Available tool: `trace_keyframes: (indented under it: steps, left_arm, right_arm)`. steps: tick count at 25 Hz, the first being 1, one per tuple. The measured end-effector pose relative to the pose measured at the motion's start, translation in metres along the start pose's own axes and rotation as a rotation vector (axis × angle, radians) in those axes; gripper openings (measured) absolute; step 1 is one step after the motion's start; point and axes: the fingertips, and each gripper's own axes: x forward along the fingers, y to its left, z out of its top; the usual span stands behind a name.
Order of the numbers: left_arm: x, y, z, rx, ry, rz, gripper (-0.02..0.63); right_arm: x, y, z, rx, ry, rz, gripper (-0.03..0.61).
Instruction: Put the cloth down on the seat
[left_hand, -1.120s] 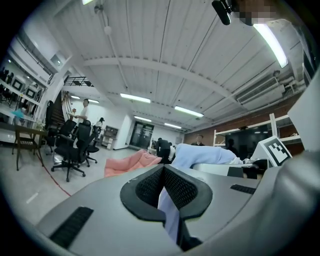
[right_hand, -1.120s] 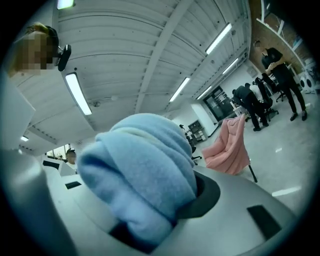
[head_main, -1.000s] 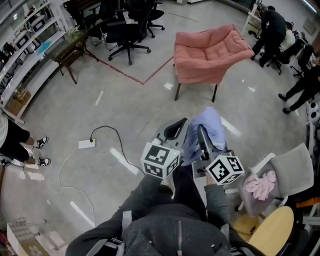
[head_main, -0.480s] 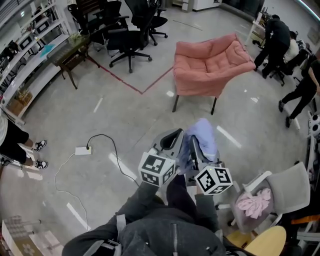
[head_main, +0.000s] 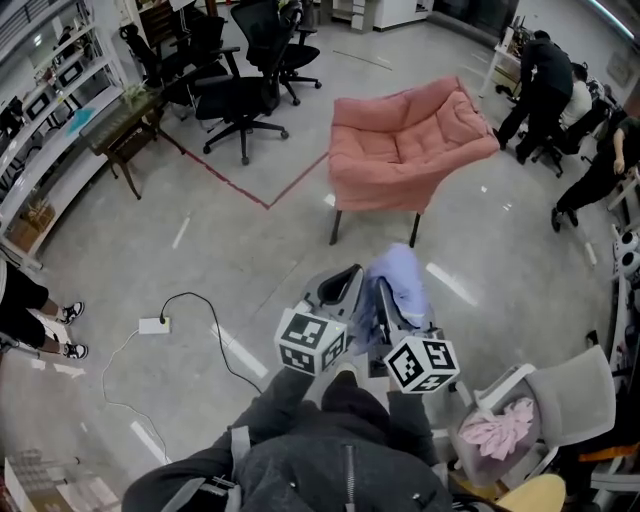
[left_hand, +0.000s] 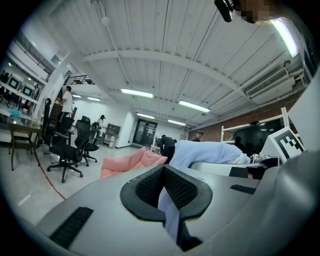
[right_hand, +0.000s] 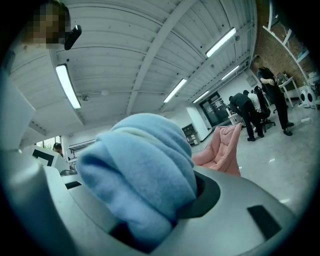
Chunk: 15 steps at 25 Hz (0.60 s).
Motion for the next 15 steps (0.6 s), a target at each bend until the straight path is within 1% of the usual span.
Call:
trace_keyframes:
  steps: [6,11,15]
  left_arm:
    - [0.04,0.007,0.0,0.007,0.016,0.002,0.008]
    - [0.066,0.011,0.0,0.015,0.015,0.012,0.008]
    - [0.083,0.016,-0.002,0.004,0.016,0.031,0.008]
  right_arm:
    - [0.028,-0.032,0.01,-0.01,0.015,-0.017,0.189]
    - [0.047,-0.051,0.012,0.001,0.025,-0.005,0.189]
    - [0.059,-0.063,0.014,0.001,0.039,0.008,0.189]
